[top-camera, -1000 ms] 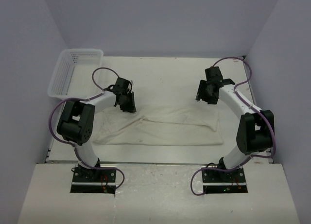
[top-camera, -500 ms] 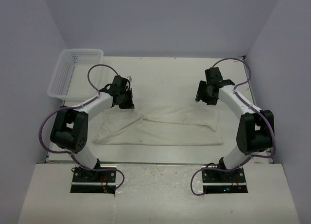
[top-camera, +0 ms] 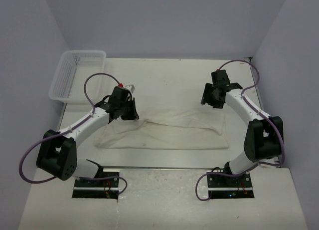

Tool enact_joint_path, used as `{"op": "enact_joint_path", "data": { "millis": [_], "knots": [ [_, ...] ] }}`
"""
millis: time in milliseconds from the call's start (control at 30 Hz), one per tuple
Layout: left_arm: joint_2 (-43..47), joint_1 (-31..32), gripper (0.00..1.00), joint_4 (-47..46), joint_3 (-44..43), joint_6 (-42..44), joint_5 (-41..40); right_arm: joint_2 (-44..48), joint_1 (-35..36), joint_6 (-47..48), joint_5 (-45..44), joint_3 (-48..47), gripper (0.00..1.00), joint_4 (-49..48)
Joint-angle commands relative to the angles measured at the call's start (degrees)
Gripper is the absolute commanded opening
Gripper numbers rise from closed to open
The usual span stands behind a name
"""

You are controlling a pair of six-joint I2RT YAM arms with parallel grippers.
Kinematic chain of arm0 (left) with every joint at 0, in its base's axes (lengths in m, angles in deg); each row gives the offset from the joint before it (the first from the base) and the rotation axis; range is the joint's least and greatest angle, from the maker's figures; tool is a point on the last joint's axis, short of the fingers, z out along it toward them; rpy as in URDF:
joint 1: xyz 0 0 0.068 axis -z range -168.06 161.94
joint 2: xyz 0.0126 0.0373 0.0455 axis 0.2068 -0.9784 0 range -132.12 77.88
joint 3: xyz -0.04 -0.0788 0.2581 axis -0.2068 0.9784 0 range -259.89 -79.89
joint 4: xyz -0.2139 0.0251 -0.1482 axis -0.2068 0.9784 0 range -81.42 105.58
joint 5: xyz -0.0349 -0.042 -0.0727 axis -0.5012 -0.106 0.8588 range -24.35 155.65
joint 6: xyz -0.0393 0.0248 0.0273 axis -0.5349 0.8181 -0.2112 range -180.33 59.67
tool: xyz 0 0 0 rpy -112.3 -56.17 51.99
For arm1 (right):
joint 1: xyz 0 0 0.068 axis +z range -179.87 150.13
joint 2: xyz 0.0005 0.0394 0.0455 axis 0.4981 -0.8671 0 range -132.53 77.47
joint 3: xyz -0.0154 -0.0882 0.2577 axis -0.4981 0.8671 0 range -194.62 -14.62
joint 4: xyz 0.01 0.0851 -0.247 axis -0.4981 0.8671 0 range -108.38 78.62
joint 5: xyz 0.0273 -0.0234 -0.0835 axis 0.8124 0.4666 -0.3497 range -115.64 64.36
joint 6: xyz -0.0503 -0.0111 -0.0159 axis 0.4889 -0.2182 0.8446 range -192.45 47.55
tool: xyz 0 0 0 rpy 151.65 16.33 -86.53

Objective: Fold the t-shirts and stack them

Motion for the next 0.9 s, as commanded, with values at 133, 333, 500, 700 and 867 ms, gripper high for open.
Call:
{"op": "enact_joint_path", "data": {
  "millis": [133, 333, 500, 700, 867],
  "knots": [
    [14.33, 12.25, 0.09, 1.92, 12.20, -14.28, -2.00, 2.28, -0.26, -0.48, 0.43, 1.39, 0.60, -1.75],
    [22.45, 23.15, 0.08, 3.84, 13.18, -21.76, -14.29, 0.78, -0.17, -0.30, 0.95, -0.02, 0.60, -1.66],
    [14.39, 24.13, 0.14, 13.16, 2.75, -18.34, -27.22, 1.22, -0.09, -0.30, 1.74, -1.25, 0.60, -1.31],
    [1.63, 16.43, 0.08, 14.24, -6.33, -14.74, -25.93, 1.04, 0.09, 0.58, -0.27, -1.17, 0.60, -0.26],
    [-5.22, 7.88, 0.00, 12.37, -11.76, -10.88, -20.91, 0.43, 0.00, 0.58, -2.29, -0.46, 0.45, 0.80]
  ]
}}
